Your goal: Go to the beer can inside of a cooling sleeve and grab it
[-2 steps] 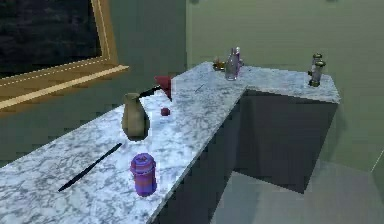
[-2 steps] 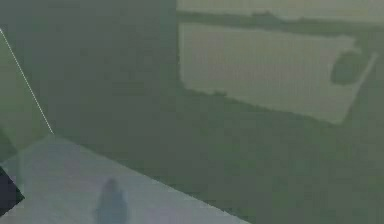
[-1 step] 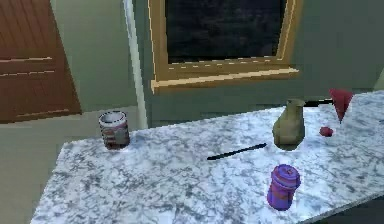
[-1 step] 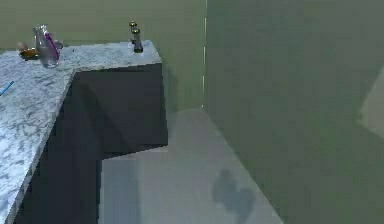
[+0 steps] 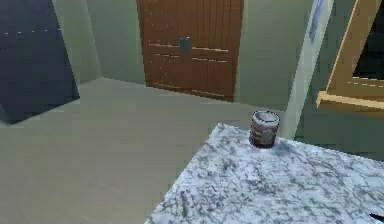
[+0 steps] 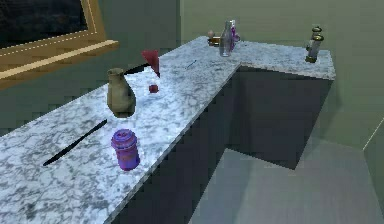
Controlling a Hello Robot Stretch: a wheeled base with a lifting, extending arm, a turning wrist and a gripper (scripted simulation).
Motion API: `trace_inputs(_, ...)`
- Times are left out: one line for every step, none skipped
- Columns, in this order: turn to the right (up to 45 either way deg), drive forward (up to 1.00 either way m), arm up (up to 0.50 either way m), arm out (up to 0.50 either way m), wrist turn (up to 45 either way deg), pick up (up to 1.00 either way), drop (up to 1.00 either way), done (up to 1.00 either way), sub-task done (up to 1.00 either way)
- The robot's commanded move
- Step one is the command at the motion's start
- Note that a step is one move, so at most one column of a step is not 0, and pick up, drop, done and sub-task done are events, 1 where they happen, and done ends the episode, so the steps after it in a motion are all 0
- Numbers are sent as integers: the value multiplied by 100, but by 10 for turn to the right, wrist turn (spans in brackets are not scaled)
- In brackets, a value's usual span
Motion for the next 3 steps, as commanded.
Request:
trace_inputs(-150, 0, 0, 0, 0, 0, 0, 0, 0)
trace_inputs(0, 0, 50, 0, 0, 0, 0, 0, 0)
trace_inputs(0, 0, 38, 0, 0, 0, 0, 0, 0)
